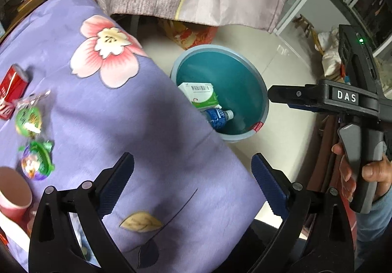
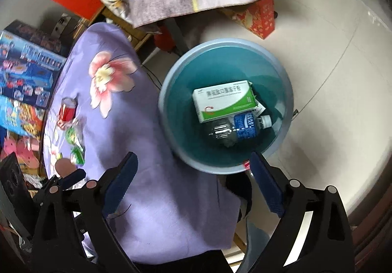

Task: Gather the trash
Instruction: 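Move both tools back over the table toward the remaining trash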

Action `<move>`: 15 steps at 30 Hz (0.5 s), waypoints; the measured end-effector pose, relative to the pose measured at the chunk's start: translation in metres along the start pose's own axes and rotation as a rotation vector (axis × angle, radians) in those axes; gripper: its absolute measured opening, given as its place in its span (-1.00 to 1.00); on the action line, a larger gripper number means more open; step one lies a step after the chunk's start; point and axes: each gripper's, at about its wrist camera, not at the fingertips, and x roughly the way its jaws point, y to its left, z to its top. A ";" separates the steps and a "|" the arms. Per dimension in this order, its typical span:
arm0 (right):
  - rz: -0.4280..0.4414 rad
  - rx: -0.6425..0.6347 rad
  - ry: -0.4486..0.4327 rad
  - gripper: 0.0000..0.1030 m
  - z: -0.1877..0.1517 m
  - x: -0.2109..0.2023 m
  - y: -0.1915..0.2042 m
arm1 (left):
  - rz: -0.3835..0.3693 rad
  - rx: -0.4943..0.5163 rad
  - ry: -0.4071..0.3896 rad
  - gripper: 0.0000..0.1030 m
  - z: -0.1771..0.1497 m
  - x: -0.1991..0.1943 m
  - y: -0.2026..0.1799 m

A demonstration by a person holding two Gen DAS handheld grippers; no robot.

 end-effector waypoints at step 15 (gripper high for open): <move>-0.027 -0.258 0.058 0.81 -0.055 0.025 0.117 | 0.056 -0.129 -0.102 0.88 -0.085 -0.067 0.082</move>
